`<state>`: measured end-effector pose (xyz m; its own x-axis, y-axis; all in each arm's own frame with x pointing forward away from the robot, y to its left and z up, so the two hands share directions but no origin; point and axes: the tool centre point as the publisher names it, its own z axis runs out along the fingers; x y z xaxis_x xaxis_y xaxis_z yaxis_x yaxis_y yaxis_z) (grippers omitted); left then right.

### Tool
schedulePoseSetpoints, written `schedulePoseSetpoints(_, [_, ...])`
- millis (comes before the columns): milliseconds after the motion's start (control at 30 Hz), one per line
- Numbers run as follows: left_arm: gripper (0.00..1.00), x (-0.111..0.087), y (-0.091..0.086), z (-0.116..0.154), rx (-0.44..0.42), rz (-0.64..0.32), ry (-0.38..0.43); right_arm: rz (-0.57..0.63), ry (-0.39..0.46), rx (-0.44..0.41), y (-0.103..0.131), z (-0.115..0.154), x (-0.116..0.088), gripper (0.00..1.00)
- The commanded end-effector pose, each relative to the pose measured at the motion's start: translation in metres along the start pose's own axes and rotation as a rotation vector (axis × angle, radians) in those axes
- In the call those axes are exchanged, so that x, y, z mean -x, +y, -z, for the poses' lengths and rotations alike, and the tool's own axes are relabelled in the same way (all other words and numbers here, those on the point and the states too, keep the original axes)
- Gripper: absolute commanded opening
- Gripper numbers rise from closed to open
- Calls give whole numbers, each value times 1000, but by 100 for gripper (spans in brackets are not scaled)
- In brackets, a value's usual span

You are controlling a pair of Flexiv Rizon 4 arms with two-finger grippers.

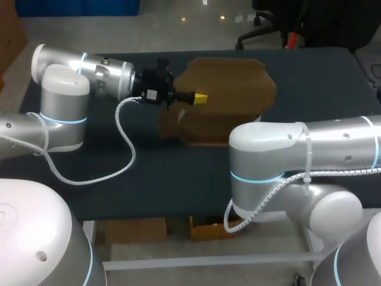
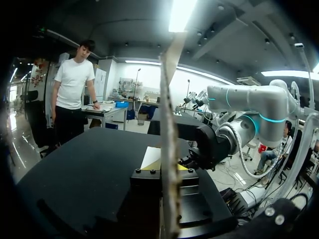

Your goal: Assemble the packaging by folding the flat box into shape, placing the metal phone stand inside, and closing the box properly

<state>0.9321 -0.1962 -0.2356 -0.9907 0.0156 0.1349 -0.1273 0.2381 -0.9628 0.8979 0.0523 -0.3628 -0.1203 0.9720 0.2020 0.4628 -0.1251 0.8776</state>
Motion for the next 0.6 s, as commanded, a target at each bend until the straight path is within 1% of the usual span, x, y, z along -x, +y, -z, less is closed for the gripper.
schedulePoseSetpoints(33, [0, 1, 2, -1, 2, 1, 3, -1, -44, 3, -4, 3, -6, 24])
schedulePoseSetpoints(233, [0, 1, 2, -1, 2, 1, 3, -11, -49, -9, -11, 8, -2, 27])
schedulePoseSetpoints(600, [0, 1, 2, -1, 2, 1, 3, -11, -44, -21, -14, 21, 3, 29])
